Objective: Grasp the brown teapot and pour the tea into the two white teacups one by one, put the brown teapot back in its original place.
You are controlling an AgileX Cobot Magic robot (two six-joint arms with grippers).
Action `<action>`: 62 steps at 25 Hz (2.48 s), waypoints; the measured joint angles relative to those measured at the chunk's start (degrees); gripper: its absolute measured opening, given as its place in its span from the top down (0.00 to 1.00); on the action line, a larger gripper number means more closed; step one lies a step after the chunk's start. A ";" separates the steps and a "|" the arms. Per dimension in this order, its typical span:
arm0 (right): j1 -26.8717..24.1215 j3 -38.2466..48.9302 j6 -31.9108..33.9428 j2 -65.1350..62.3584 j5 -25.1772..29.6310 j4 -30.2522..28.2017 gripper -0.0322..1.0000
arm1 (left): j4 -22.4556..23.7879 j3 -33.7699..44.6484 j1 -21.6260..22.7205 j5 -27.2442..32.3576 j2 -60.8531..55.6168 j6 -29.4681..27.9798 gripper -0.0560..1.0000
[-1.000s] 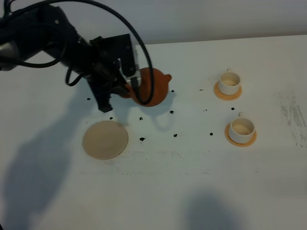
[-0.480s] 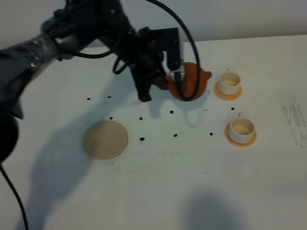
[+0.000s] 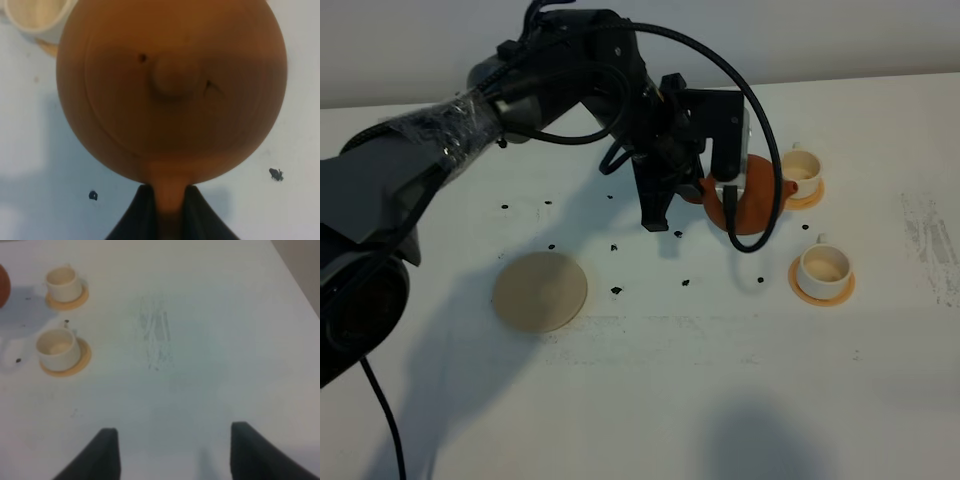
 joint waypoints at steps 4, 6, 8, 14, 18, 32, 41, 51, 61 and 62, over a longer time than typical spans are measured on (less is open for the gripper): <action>0.00 0.00 0.00 0.00 0.00 0.00 0.51 | 2.66 0.00 -1.49 -1.45 0.43 0.12 0.86; 0.00 0.00 0.00 0.00 0.00 0.00 0.51 | 3.89 0.00 -2.26 -2.14 0.45 0.16 0.86; 0.00 0.00 0.00 0.00 0.00 0.00 0.51 | 5.16 0.00 -3.08 -2.95 0.45 0.16 0.86; 0.00 0.00 0.00 0.00 0.00 0.00 0.51 | 7.11 0.00 -4.35 -4.21 0.68 0.35 0.86; 0.00 0.00 0.00 0.00 0.00 0.00 0.51 | 7.94 0.00 -4.79 -4.64 1.29 0.98 0.86; 0.00 0.00 0.00 0.00 0.00 0.00 0.51 | 12.72 0.00 -7.62 -10.07 3.78 2.93 0.86; 0.00 0.00 0.00 0.00 0.00 0.00 0.51 | 19.69 0.00 -9.20 -12.07 3.95 3.06 0.86; 0.00 0.00 0.00 0.00 0.00 0.00 0.51 | 21.14 0.00 -10.23 -13.44 4.29 7.21 0.86; 0.00 0.00 0.00 0.00 0.00 0.00 0.51 | 22.26 0.00 -10.45 -14.66 4.33 11.99 0.86; 0.00 0.00 0.00 0.00 0.00 0.00 0.51 | 22.57 0.00 -10.45 -14.86 4.33 12.47 0.86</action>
